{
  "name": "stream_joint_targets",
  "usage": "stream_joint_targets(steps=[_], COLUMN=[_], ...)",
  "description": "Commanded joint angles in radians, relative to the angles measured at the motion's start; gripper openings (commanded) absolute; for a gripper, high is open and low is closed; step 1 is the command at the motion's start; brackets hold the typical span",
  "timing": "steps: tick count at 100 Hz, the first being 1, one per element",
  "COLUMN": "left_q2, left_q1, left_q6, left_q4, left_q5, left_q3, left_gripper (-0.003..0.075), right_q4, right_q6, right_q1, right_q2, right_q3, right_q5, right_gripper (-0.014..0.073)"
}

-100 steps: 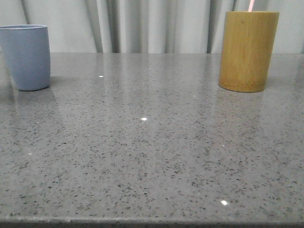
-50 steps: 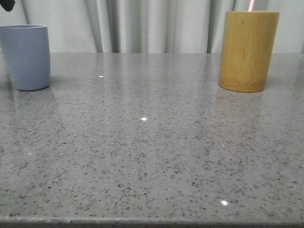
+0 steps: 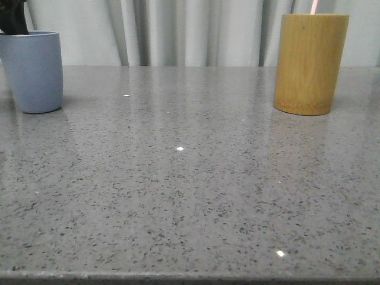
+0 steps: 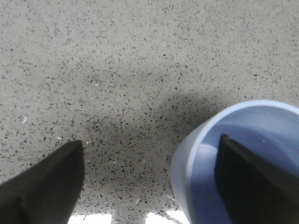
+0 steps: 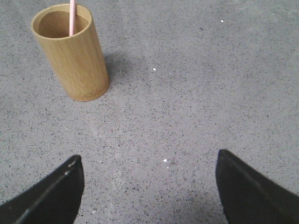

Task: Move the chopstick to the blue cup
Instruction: 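Grip the cup rim with the left gripper and slide it toward the table center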

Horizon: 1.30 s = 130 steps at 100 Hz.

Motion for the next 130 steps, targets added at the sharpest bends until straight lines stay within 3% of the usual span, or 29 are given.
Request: stream_joint_targets(steps=[1,25,44,66,130], left_q2=[-0.04,-0.04,-0.04,-0.04,0.08], left_q1=[0.001,0.001,0.001,-0.035,-0.362], left_q6=[0.002,0.008,0.008,0.033,0.031], left_q4=[-0.023,-0.066,-0.078,-0.091,-0.079], left_q5=[-0.054,-0.063,-0.042,0.086,0.112], left_q3=[-0.033,-0.035,-0.056,-0.17,-0.358], left_gripper=[0.0426,-0.0022,-0.0019,-0.0019,-0.0019], right_q4=[-0.004,-0.004,-0.004,-0.004,-0.004], right_q6=[-0.005,-0.005,-0.005,-0.005,-0.005], right_q1=[-0.003,-0.003,-0.003,-0.003,-0.003], right_q2=[0.011,0.011,0.011,0.011,0.011], right_q3=[-0.035,-0.035,-0.035,-0.035,-0.035], right_q5=[-0.072,-0.086,-0.104,-0.11,-0.11], right_gripper=[0.0582,0.0582,0.0582,0.0582,0.0582])
